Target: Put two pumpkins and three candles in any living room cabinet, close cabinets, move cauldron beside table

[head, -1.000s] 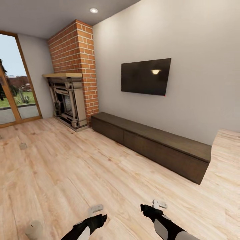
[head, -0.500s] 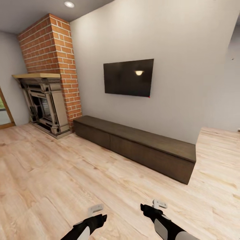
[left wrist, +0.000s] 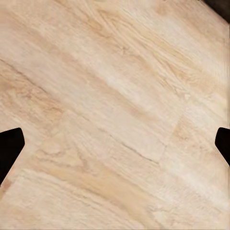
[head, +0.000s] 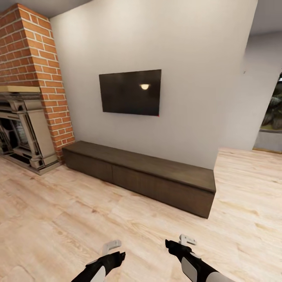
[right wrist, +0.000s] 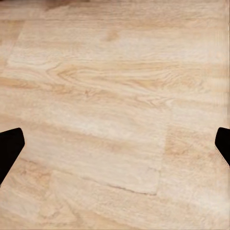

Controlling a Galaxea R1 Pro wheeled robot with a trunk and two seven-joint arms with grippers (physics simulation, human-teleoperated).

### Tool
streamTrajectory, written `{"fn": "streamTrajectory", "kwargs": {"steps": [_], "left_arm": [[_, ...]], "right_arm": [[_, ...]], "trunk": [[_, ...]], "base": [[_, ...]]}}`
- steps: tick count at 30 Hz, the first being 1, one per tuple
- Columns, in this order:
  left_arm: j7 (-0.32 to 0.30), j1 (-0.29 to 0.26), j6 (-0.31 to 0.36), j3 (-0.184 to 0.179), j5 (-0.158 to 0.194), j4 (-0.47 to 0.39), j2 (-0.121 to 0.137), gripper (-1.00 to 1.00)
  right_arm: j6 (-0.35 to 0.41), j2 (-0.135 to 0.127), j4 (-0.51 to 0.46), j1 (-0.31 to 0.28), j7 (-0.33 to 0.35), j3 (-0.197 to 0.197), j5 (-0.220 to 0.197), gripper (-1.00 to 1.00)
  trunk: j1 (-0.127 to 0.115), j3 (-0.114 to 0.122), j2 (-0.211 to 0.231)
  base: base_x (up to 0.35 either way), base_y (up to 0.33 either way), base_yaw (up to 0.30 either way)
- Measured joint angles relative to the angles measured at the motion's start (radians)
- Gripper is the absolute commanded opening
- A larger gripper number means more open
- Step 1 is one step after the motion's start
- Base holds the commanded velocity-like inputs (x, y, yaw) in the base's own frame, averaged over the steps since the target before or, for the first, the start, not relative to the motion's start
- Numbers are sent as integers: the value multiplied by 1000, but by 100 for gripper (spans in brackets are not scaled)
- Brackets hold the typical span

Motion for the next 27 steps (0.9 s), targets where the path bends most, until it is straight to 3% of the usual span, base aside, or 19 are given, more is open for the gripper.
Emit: {"fn": "streamTrajectory", "kwargs": {"steps": [27], "left_arm": [[0, 0, 0, 0, 0, 0, 0, 100]], "right_arm": [[1, 1, 0, 0, 0, -11, 0, 100]], "trunk": [[0, 16, 0]], "base": [[245, 218, -280]]}}
